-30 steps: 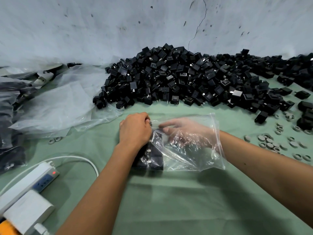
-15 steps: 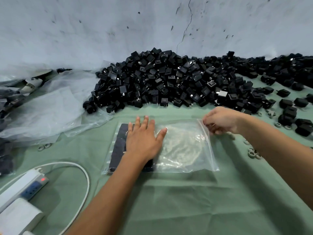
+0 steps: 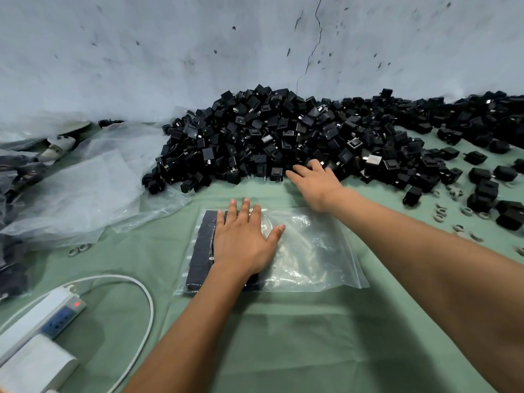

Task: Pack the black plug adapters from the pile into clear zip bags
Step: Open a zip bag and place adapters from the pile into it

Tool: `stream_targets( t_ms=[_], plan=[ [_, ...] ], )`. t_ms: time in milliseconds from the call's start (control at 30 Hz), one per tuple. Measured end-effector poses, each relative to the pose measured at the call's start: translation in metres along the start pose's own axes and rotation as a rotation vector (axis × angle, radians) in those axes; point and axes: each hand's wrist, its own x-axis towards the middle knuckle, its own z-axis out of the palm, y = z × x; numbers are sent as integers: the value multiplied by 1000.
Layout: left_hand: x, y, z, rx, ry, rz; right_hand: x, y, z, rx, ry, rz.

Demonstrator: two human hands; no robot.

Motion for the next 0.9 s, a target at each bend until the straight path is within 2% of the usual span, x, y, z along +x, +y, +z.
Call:
stream_targets(
  t_ms=[133, 267, 400, 533, 600, 700, 800, 900],
  plan=[
    [1, 0, 0, -6, 5, -2, -3, -12, 5, -27, 80, 31],
    [1, 0, 0, -6, -1, -5, -8, -20, 2, 78, 111, 62],
    [0, 1, -2, -11, -21, -7, -15, -19, -1, 232, 64, 83],
    [0, 2, -13, -30, -110, -13, -28, -9, -1, 373, 69, 88],
    [-1, 10, -23, -6, -124, -39, -35, -3, -2, 522, 157, 144],
    [1, 45, -38, 26, -31, -33, -50, 3, -4, 774, 340, 244],
    [1, 90, -45, -128, 85, 49, -72, 12, -1, 1056, 530, 389],
    [0, 121, -44, -271, 105, 54, -93, 27, 6, 1354, 554, 602]
  ],
)
